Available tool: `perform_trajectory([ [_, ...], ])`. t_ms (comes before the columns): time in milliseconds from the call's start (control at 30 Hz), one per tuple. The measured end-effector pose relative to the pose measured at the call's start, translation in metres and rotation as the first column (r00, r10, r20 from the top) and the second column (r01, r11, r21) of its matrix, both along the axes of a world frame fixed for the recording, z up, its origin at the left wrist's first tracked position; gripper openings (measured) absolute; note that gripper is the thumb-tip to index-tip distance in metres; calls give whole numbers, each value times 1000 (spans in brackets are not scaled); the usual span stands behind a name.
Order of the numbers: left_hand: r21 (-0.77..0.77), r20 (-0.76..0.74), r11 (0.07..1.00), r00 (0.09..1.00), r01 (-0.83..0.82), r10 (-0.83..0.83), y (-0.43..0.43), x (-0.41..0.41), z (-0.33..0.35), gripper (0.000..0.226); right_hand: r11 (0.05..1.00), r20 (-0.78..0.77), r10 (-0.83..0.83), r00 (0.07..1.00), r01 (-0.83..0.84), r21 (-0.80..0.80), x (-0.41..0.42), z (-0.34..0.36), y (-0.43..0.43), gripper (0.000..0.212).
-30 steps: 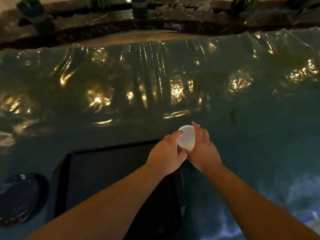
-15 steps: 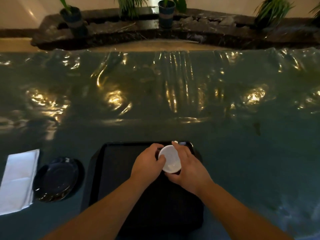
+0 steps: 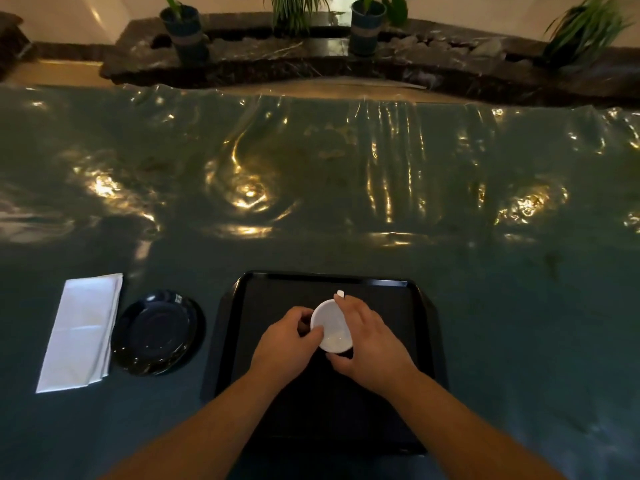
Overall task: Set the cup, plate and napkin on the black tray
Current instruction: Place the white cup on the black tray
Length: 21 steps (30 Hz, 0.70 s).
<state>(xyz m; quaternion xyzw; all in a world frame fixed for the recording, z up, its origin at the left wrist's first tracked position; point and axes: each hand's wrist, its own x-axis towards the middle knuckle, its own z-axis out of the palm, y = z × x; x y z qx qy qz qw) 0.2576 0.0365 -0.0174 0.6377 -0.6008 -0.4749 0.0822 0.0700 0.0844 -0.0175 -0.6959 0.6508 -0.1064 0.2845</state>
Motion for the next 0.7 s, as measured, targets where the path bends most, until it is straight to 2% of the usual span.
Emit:
perform_trajectory([
  [167, 88, -113, 995, 992, -46, 55, 6, -4, -3, 27, 993, -126, 61, 990, -73, -93, 0, 8, 0, 91],
  [300, 124, -182, 992, 982, -32, 54, 8, -24, -1, 28, 992, -184, 41, 982, -62, -107, -4, 12, 1, 78],
  [400, 142, -206, 989, 976, -41, 70, 8, -39, -2, 31, 985, -217, 43, 975, -77, -152, -13, 14, 6, 67],
  [533, 147, -220, 988, 972, -51, 83, 8, -59, -4, 32, 976, -260, 47, 964, -100, -193, -28, 11, 17, 40],
  [700, 142, -218, 988, 972, -59, 90, 5, -81, -9, 37, 978, -276, -3, 961, -54, -200, -52, 8, 21, 31],
])
